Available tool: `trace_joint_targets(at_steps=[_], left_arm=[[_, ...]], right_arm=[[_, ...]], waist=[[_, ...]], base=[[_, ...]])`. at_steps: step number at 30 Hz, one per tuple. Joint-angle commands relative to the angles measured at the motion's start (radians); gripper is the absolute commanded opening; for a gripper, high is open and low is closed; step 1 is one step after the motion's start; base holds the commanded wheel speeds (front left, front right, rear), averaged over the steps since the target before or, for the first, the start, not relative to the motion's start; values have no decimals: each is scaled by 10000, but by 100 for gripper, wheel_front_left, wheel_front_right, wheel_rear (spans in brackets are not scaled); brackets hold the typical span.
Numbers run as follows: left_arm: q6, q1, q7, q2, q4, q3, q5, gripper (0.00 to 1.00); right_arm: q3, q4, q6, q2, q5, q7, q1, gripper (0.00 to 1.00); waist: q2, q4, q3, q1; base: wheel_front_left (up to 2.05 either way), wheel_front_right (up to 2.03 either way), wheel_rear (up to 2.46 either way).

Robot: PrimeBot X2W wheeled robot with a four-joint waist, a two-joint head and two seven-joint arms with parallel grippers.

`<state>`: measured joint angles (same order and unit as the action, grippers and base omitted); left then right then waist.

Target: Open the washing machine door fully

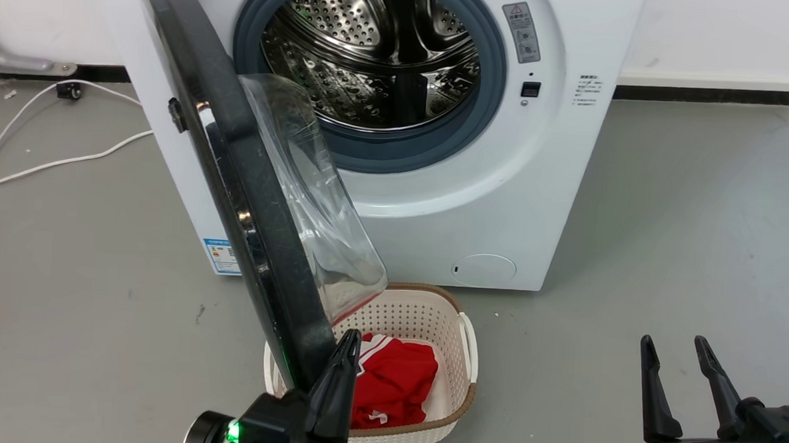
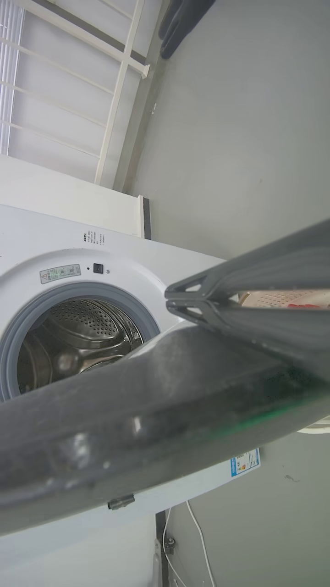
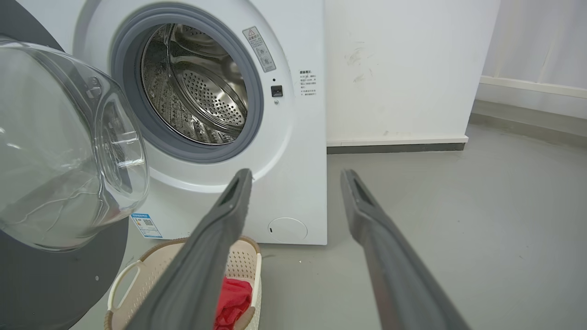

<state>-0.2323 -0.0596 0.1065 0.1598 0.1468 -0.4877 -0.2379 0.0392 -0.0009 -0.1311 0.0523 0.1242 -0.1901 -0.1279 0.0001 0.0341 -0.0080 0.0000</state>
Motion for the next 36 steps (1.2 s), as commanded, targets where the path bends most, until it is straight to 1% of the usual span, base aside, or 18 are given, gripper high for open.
trace_joint_targets(at_steps=[1, 6, 14, 15, 20, 26, 31, 36], left_arm=[[-132, -171, -39, 130, 93, 129, 45, 0], [-412, -506, -167, 332, 473, 363, 17, 0], [-650, -767, -168, 466, 883, 599, -54, 0], [-774, -801, -114, 531, 926, 787, -109, 0], [-931, -933, -44, 656, 964, 1187, -298, 0], [-1022, -836, 51, 961, 826, 1950, -675, 0], [-1100, -665, 267, 1275, 566, 2877, -1132, 0], [-1014, -493, 603, 1610, 102, 3744, -1594, 0]], right_arm=[[6, -18, 5, -39, 3, -21, -61, 100], [78, -129, 7, -37, -33, -8, -115, 100], [162, -295, 5, -38, -76, 33, -69, 100], [189, -344, 7, -36, -93, 52, -32, 100], [248, -463, 7, -35, -114, 88, 33, 100], [259, -558, 5, -35, -146, 134, 77, 100], [244, -605, 5, -35, -168, 205, 75, 100], [261, -664, 7, -33, -186, 239, 111, 100]], waist=[[-1, 93, -5, 0], [-1, 512, 19, 0], [-1, 1377, 130, 0], [-1, 1691, 172, 0], [-1, 2064, 241, 0], [-1, 2217, 318, 0], [-1, 2160, 395, 0], [-1, 2093, 524, 0]], base=[[0, 0, 0], [0, 0, 0], [0, 0, 0], [0, 0, 0], [0, 0, 0], [0, 0, 0], [0, 0, 0], [0, 0, 0]])
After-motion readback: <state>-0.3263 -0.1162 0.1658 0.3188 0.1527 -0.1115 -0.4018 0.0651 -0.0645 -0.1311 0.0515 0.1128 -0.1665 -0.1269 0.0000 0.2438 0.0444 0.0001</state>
